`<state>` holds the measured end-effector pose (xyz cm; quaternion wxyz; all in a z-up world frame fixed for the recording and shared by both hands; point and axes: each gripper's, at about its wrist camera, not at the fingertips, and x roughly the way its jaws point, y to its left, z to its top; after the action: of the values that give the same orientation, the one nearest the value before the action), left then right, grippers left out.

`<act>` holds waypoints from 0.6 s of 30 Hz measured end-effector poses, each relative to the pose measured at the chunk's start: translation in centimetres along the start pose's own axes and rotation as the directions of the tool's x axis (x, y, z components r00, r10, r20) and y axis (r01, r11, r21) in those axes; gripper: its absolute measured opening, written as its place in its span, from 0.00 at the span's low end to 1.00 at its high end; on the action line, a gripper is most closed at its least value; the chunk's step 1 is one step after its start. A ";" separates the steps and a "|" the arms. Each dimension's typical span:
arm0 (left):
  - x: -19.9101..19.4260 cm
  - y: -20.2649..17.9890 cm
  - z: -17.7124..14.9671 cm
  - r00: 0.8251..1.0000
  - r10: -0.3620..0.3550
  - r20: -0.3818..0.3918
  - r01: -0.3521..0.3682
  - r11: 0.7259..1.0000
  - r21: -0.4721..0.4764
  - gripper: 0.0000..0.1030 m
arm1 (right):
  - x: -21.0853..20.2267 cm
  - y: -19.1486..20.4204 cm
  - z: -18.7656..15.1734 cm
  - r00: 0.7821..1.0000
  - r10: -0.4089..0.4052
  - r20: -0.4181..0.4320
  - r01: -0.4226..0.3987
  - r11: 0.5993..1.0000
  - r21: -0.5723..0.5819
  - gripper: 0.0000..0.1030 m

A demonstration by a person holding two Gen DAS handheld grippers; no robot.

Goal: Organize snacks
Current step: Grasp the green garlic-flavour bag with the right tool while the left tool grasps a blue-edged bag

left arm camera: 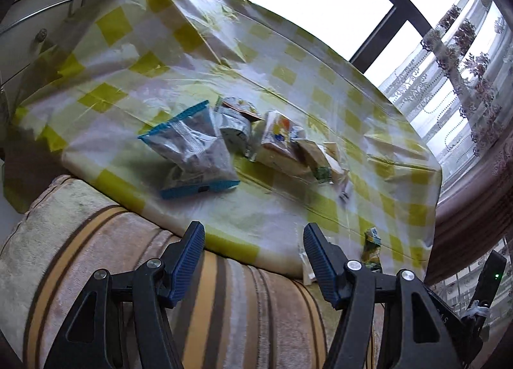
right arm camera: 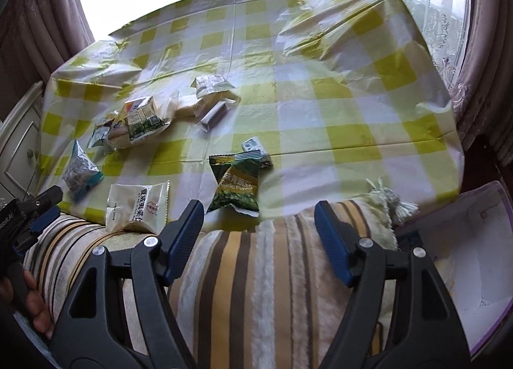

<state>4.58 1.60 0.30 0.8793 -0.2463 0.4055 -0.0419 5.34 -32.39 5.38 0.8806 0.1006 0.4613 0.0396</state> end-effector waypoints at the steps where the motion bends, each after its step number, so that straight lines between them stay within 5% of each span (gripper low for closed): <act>1: 0.2 0.6 0.2 1.000 0.007 -0.006 -0.007 1.000 -0.011 0.63 | 0.4 0.2 0.2 1.000 0.001 -0.010 -0.001 1.000 -0.003 0.72; 18: 3.5 3.3 2.9 0.998 0.024 -0.063 -0.028 0.998 -0.061 0.63 | 7.1 1.9 2.3 0.987 -0.031 -0.159 0.027 0.999 -0.027 0.72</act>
<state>8.65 4.66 -2.05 0.8588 -0.2666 0.4367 -0.0256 11.35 -29.66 1.34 0.8427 0.0795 0.5310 0.0405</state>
